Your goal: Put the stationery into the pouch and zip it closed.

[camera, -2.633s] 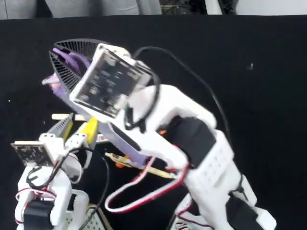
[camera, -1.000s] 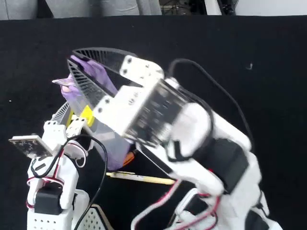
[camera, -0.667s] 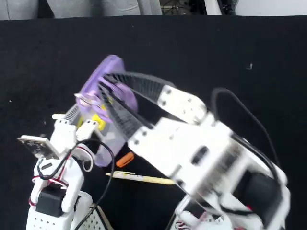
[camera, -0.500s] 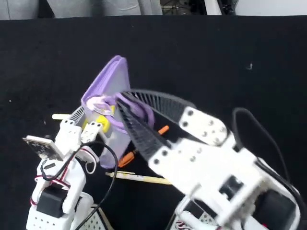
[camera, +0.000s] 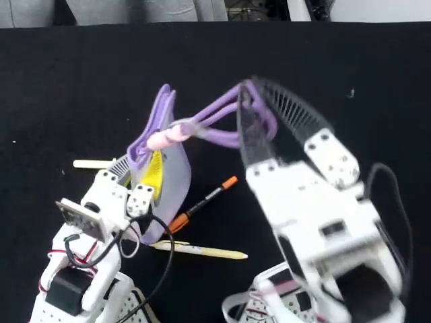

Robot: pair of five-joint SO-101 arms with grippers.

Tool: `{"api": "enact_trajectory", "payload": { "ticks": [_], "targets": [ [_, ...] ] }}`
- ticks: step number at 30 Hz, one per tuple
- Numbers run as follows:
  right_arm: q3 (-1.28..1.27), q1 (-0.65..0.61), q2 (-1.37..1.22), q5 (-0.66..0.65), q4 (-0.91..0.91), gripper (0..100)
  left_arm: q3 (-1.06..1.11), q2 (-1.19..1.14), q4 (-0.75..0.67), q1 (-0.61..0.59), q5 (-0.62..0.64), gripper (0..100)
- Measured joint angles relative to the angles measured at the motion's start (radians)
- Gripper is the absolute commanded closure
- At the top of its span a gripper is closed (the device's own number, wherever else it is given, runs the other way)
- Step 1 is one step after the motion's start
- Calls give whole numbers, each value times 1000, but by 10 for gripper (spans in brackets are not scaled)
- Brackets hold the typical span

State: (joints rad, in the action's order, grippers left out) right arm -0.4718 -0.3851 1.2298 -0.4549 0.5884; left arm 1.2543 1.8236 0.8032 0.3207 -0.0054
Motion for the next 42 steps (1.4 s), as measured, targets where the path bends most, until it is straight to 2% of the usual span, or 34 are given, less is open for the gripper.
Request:
{"api": "enact_trajectory", "payload": {
  "ticks": [7, 16, 23, 26, 28, 31, 35, 38, 42],
  "targets": [
    [-55, 155, -150, 127, -199, 988, -63, -6, 18, 21, -83, 973],
    [-54, 319, -425, 146, -385, 988, -215, -3, 170, 18, -86, 973],
    [58, 376, -641, 195, -361, 982, -282, 3, 226, 17, -84, 973],
    [158, 381, -644, 265, -242, 890, -282, 3, 226, 14, -86, 973],
    [253, 376, -629, 305, -104, 821, -282, 3, 195, -44, -87, 973],
    [400, 298, -582, 322, 130, 797, -282, 3, 127, -167, -84, 973],
    [534, 114, -496, 258, 400, 794, -282, 3, 32, -285, -11, 973],
    [549, -35, -439, 227, 489, 793, -282, 3, -8, -298, 29, 973],
    [528, -204, -359, 206, 512, 793, -282, 3, -23, -301, 44, 973]
  ]
}}
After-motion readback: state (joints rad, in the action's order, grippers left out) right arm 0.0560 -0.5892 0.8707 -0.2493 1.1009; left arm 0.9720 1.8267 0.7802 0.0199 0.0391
